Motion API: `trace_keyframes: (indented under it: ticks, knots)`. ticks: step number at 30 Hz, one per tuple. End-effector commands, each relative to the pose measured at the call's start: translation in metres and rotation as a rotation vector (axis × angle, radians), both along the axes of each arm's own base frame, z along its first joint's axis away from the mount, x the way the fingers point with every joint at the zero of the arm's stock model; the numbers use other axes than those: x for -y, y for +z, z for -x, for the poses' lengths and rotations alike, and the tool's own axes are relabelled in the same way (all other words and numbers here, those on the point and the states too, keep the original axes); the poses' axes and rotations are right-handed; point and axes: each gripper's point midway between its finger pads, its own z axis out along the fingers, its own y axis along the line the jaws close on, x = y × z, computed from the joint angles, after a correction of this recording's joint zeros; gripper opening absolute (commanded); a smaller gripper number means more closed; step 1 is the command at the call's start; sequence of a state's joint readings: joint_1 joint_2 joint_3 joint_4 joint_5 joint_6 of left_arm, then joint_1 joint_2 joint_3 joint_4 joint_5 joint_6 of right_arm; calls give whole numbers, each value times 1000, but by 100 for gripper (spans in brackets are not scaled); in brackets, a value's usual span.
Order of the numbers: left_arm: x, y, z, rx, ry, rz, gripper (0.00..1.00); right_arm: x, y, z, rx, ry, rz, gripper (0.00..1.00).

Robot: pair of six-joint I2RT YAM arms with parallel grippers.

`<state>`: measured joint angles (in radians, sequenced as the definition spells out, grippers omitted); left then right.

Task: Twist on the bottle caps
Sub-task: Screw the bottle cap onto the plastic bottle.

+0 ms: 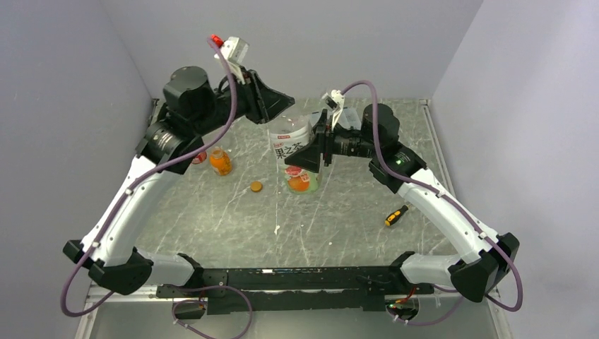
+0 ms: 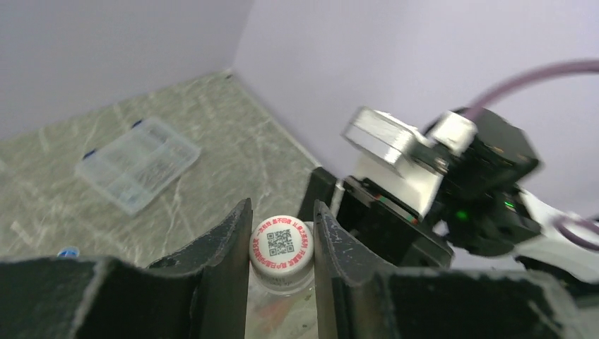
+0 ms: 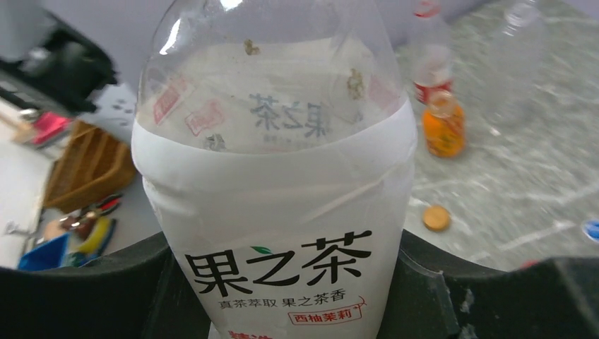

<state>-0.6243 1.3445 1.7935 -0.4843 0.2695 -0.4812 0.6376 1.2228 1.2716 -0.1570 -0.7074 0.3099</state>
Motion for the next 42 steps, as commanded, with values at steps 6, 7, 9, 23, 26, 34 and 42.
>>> trace_keyframes:
  ticks: [6,7,9,23,26,34,42]
  knots:
    - [17,46,108,249,-580,113,0,15,100,104,256,531,-278,0]
    - [17,48,115,266,-622,119,0,17,102,108,255,558,-283,0]
    - [16,50,134,279,-740,129,0,20,106,116,262,605,-292,0]
    - [6,66,136,367,-677,119,92,8,89,85,238,399,-161,0]
    - [-3,78,112,370,-470,127,98,9,77,63,227,254,-101,0]
    - [-21,78,55,293,-131,105,98,18,47,-4,199,-169,26,0]
    - [-30,56,3,149,100,56,94,16,33,-33,203,-355,74,0]
